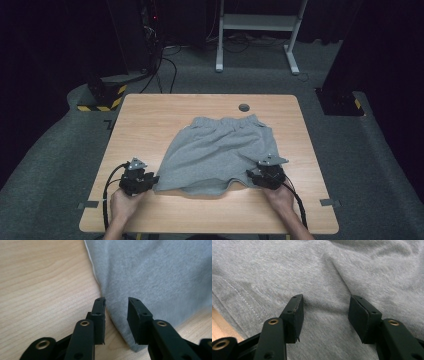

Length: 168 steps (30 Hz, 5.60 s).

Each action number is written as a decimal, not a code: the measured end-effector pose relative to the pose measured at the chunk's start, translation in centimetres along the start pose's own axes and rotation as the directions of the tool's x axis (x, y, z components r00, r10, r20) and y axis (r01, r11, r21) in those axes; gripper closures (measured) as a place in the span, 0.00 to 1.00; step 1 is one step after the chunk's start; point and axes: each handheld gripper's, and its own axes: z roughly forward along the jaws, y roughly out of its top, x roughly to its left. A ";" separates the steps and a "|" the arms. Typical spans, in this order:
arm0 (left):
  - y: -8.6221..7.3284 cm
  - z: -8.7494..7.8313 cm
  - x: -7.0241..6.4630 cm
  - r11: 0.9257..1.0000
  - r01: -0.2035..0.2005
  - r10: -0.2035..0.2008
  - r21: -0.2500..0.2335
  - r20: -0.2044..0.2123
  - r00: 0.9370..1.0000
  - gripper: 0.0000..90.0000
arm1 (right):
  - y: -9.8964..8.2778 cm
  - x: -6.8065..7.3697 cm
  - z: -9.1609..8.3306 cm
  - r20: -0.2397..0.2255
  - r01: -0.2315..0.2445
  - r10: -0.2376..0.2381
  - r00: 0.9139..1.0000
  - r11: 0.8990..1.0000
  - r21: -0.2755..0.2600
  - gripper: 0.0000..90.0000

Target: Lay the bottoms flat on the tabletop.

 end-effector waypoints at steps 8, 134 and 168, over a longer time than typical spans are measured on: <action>0.8 1.9 -2.0 1.000 -0.027 0.027 -0.006 0.007 1.000 0.57 | 0.0 0.0 0.0 0.000 -0.003 0.003 1.000 1.000 0.001 0.51; 3.0 5.0 -8.0 0.990 -0.138 0.138 -0.011 0.148 0.979 0.61 | -0.1 1.1 -0.5 -0.036 0.045 -0.045 0.998 0.999 0.010 0.61; 13.8 14.2 1.0 0.999 -0.011 0.020 0.035 -0.253 0.967 0.98 | -1.1 1.3 -1.5 -0.070 0.072 -0.072 0.995 0.997 0.007 0.64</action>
